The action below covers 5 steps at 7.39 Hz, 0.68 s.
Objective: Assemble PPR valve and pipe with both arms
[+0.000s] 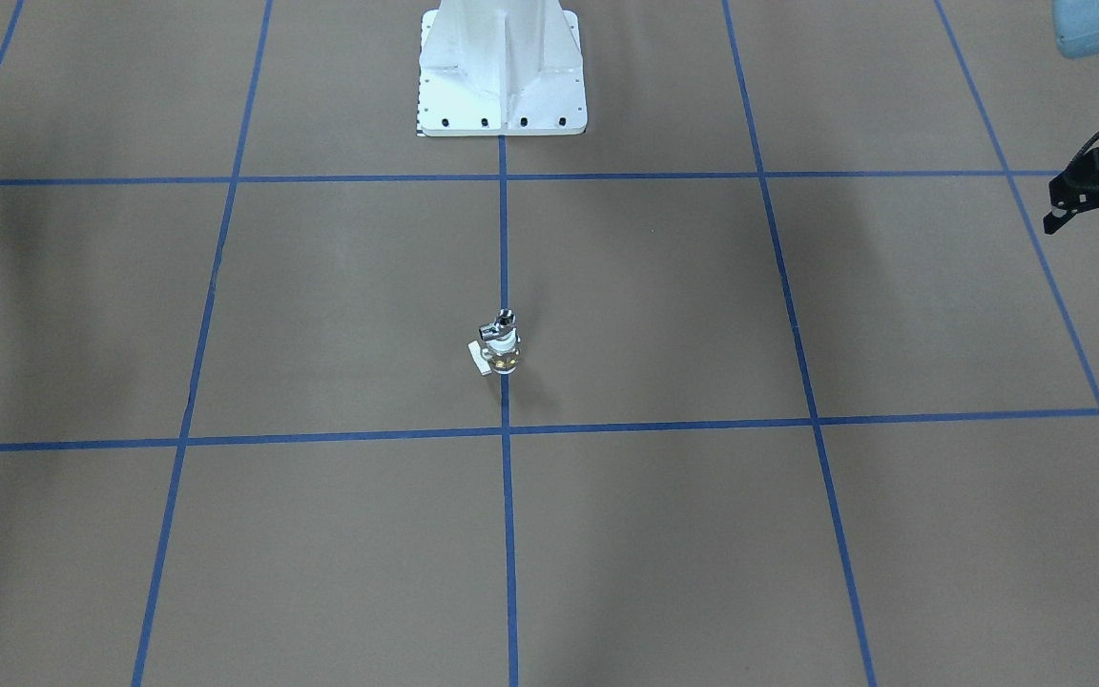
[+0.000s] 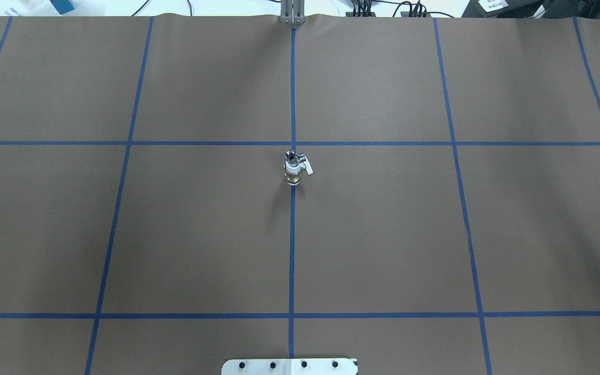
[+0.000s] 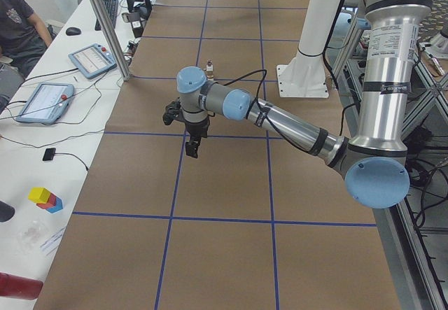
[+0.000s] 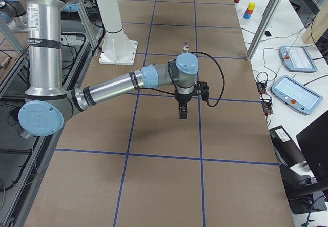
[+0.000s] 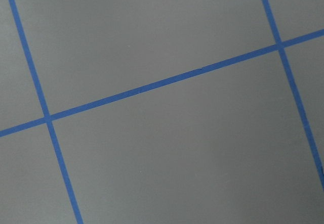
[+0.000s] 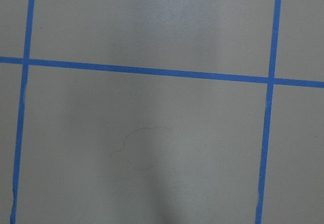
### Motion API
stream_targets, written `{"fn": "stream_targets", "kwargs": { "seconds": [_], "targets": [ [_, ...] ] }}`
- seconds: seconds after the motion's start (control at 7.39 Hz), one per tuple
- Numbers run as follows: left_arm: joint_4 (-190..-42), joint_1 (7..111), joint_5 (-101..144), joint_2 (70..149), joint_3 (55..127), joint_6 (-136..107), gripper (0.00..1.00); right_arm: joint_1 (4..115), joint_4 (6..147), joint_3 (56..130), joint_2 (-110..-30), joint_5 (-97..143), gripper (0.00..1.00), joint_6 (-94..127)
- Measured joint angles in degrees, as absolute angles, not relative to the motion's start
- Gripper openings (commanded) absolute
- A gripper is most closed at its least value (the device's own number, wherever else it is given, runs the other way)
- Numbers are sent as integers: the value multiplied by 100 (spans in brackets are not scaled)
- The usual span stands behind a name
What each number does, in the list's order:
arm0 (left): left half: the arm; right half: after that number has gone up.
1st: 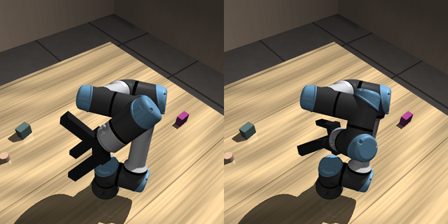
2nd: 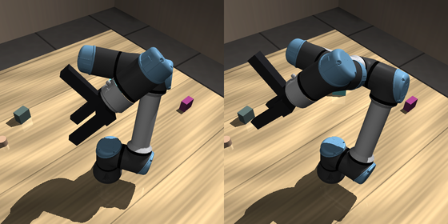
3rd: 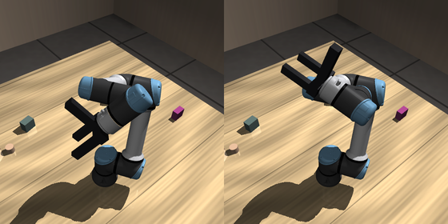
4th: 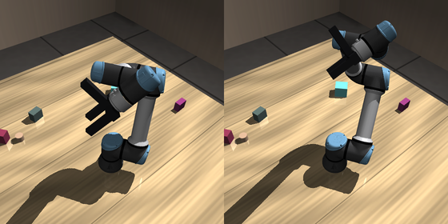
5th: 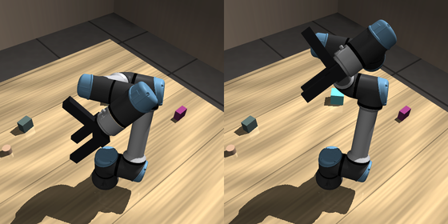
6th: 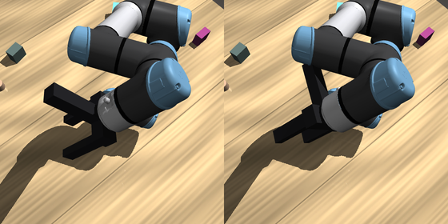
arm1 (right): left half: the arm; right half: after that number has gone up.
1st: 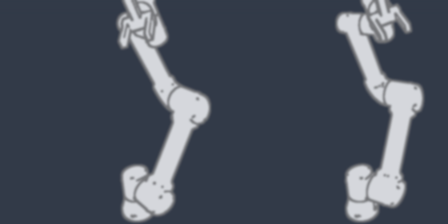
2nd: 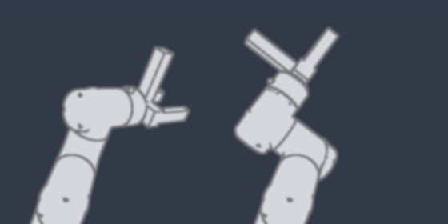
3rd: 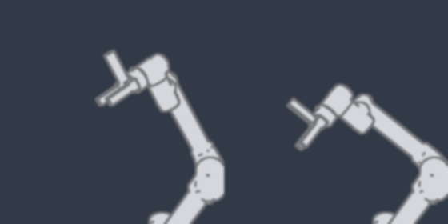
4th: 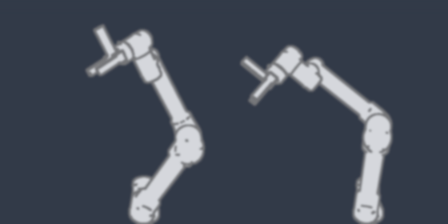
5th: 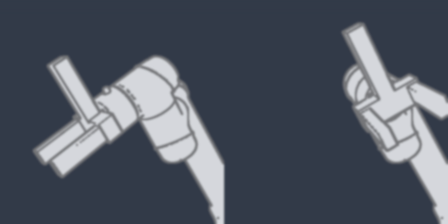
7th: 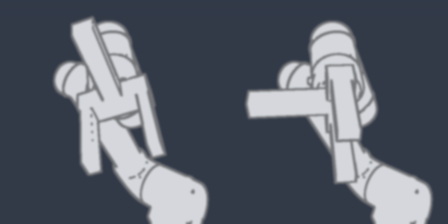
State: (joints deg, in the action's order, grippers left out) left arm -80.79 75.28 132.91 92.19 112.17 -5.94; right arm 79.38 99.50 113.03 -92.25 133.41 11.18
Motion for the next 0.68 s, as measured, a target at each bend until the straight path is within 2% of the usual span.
{"fn": "stream_targets", "kwargs": {
  "seconds": [0.68],
  "targets": [
    [-7771, 7830, 13509, 9250, 11108, -547, 100, 7991, 9949, 11147, -9258, 13338, 99, 1068]
  ]
}}
